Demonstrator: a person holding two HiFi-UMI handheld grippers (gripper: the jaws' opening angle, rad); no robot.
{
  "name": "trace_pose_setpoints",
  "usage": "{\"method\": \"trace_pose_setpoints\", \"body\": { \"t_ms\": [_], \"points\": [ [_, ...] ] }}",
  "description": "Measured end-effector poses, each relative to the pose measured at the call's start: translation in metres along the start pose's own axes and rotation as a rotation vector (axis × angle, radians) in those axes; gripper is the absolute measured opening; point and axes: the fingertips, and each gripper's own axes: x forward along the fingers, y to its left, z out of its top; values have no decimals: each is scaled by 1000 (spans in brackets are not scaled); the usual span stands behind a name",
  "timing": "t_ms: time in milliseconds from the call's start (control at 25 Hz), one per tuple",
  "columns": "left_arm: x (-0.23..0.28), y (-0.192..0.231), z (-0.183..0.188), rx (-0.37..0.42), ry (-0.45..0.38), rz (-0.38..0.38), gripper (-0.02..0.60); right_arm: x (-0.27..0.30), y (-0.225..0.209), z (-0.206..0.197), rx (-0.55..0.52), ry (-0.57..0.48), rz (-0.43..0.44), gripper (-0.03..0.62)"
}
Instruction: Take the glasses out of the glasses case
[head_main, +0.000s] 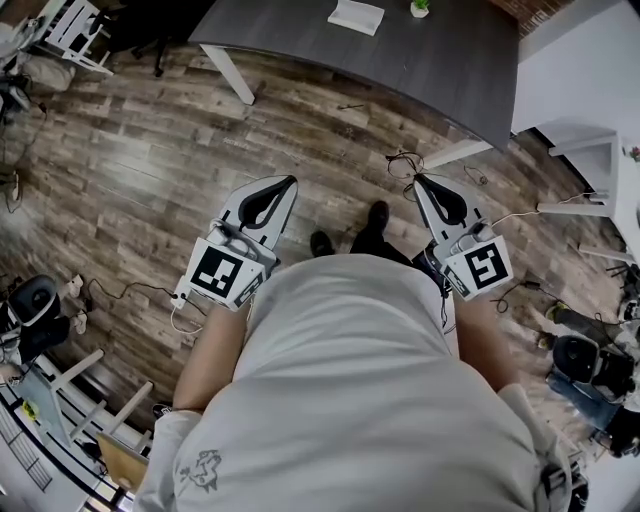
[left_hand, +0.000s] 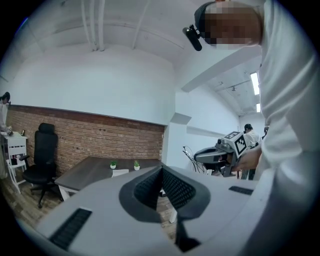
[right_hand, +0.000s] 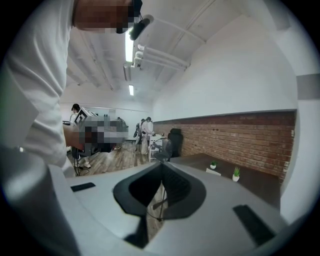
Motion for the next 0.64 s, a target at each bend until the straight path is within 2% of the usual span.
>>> {"method": "trace_pose_setpoints", "body": {
  "t_ms": [640],
  "points": [
    [-13,-3,5,6,-23,4,12,1,8,15,-34,-18,7,15]
  ]
}}
